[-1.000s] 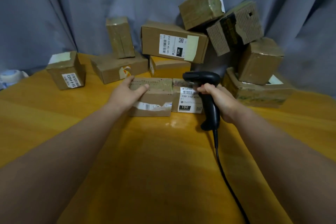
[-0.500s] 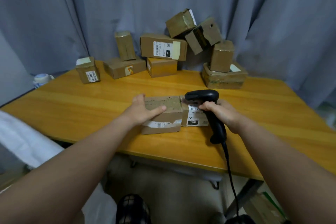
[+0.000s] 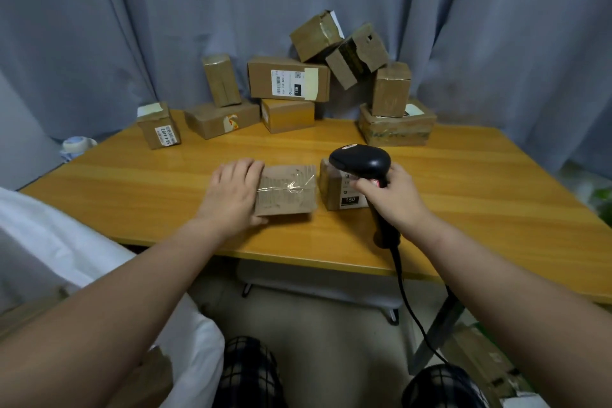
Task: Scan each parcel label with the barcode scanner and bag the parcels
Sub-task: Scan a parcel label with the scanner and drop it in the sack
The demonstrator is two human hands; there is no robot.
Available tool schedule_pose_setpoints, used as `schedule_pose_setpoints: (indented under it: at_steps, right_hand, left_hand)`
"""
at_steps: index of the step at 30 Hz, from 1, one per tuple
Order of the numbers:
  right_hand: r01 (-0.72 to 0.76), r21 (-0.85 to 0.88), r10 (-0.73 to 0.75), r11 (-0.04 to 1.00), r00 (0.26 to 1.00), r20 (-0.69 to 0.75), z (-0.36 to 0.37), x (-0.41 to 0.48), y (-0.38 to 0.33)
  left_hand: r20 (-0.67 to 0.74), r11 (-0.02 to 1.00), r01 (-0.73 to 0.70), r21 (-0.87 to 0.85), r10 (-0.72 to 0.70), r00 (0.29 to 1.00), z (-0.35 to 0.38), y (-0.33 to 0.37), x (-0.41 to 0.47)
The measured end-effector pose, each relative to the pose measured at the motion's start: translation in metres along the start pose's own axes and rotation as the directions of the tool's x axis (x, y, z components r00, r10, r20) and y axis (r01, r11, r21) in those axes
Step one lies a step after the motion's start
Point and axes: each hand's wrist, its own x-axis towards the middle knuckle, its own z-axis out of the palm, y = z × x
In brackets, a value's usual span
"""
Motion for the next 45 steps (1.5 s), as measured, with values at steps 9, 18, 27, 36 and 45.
schedule_pose_setpoints:
  at_steps: [9, 18, 27, 36, 45]
  right_hand:
    - [-0.114, 0.226, 0.097, 0.967, 0.992, 0.084, 0.029, -0.027, -0.006]
    - [-0.381, 0.404, 0.282, 0.832, 0.917, 0.283, 0.052, -0.028, -0.019]
    - [-0.201, 0.658, 0.164, 0.725, 0.979, 0.118, 0.048, -0.030, -0.024]
    - [0.038, 0.609, -0.075, 0.793, 0.997, 0.036, 0.023, -0.039, -0.010]
    - [0.117, 0.430, -0.076, 0.895, 0.991, -0.110, 0.023, -0.079, 0.019]
  left_hand:
    - [-0.065, 0.718, 0.137, -0.683, -0.246, 0.967, 0.007, 0.008, -0.014]
    - [0.637, 0.107, 0.641, -0.760, -0.076, 0.767, -0.004, -0.013, 0.004]
    - [0.438, 0.387, 0.429, -0.816, -0.070, 0.896, 0.001, 0.011, -0.014]
    - [0.318, 0.296, 0.338, -0.893, -0.115, 0.941, -0.002, 0.058, -0.018]
    - [0.332, 0.046, 0.347, -0.937, -0.198, 0.922, 0.001, 0.073, -0.032]
